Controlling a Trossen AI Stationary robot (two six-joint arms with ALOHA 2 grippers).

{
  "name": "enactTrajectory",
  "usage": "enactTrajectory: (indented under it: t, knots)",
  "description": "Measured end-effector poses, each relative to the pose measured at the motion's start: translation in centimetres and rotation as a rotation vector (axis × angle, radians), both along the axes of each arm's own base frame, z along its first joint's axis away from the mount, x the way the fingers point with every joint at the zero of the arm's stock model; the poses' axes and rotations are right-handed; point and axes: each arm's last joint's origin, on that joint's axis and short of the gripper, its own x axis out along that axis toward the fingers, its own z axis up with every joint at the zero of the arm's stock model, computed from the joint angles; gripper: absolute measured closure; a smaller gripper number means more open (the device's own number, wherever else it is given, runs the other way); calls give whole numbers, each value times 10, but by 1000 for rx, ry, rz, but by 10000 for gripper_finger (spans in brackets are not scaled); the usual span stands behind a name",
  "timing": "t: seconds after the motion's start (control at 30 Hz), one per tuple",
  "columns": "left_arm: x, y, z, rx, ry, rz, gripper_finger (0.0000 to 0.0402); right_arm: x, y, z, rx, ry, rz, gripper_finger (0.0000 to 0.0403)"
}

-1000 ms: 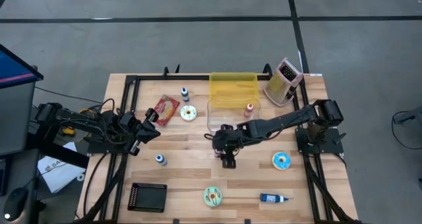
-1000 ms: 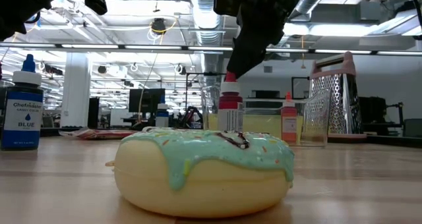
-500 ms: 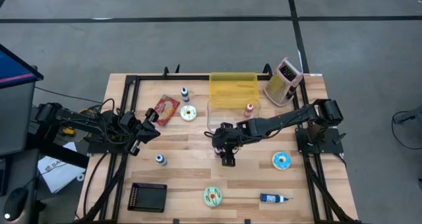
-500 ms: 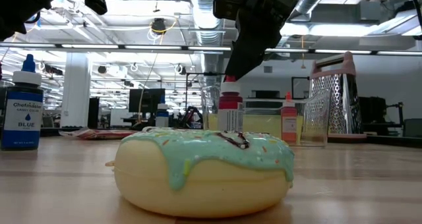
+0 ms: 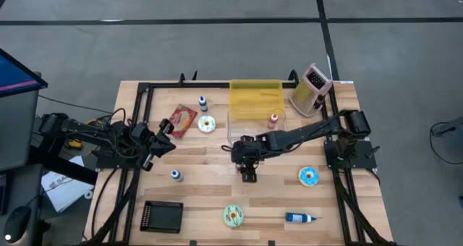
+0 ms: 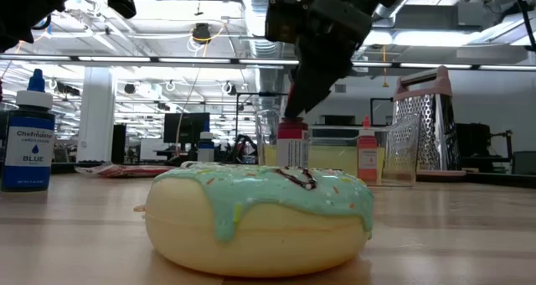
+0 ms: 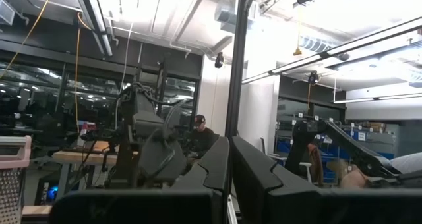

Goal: Pick & Place Food Item
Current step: Put the red food coloring bottle into the transparent bin

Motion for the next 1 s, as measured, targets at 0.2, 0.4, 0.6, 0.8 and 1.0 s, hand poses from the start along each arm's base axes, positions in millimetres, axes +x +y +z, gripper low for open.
enactTrajectory:
  t: [0.2, 0.4, 0.6, 0.8, 1.0]
  knots:
    - [0, 0, 0, 0, 1, 0, 390, 1, 1, -3, 1, 3, 2, 196]
    - [0, 0, 0, 0, 1, 0, 390, 1, 0, -3, 4, -2, 2, 252]
    - [0, 0, 0, 0, 3, 0, 390, 2, 1, 0, -3, -17, 1, 300]
    - [0, 0, -1, 0, 7, 0, 390, 1, 1, 22, -100, -7, -42, 300]
    - [1, 0, -1, 1, 12, 0, 390, -6, 7, 69, -238, -34, -117, 300]
